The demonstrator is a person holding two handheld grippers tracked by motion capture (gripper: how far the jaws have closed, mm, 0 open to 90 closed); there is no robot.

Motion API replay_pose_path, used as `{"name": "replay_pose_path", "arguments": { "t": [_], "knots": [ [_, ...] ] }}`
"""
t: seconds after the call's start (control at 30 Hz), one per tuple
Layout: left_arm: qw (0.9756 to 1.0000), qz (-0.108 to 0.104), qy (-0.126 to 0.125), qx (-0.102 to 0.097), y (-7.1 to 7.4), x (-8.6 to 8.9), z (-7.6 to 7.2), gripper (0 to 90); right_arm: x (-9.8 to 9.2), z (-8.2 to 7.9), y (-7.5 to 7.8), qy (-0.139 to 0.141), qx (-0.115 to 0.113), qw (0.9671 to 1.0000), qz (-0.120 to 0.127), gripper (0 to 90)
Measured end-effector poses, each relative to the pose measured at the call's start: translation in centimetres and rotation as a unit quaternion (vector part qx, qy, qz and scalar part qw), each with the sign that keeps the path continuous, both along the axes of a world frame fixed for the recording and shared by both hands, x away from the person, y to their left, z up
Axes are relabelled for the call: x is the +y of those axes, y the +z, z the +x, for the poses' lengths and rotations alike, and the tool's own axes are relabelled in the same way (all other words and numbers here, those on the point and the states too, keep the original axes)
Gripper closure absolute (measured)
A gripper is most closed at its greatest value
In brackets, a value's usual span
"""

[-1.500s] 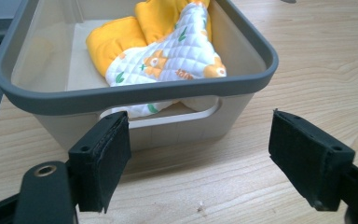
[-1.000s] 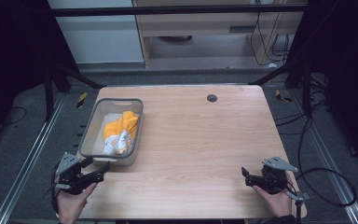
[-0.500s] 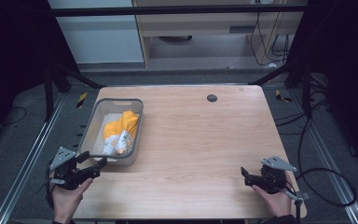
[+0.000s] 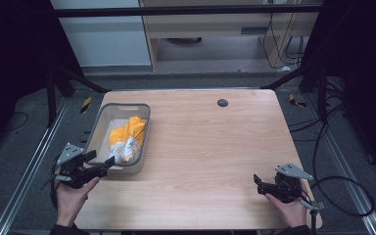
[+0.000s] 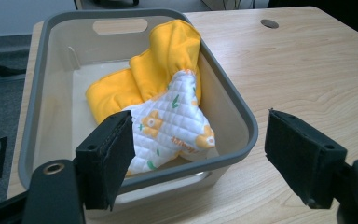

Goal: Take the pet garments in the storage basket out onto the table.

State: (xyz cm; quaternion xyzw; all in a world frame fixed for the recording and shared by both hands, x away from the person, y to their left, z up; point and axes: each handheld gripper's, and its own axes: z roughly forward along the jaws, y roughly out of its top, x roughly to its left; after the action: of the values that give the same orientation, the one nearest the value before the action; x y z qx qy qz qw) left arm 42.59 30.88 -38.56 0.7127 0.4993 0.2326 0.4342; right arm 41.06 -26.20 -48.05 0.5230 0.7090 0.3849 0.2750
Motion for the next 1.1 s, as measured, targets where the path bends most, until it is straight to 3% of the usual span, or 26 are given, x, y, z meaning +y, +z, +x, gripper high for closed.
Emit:
{"name": "replay_pose_path", "arguments": {
  "t": [0.7, 1.1],
  "knots": [
    [0.9991, 0.021, -0.013, 0.033, 1.2, -0.5, 4.3, 26.0, 0.1, -0.1, 0.2, 0.006, 0.002, 1.0, 0.003, 12.4],
    [0.9976, 0.035, -0.017, 0.057, 1.0, -1.4, 6.8, 28.1, 0.1, 0.0, 0.1, 0.007, 0.004, 1.0, 0.003, 13.6]
  ]
}}
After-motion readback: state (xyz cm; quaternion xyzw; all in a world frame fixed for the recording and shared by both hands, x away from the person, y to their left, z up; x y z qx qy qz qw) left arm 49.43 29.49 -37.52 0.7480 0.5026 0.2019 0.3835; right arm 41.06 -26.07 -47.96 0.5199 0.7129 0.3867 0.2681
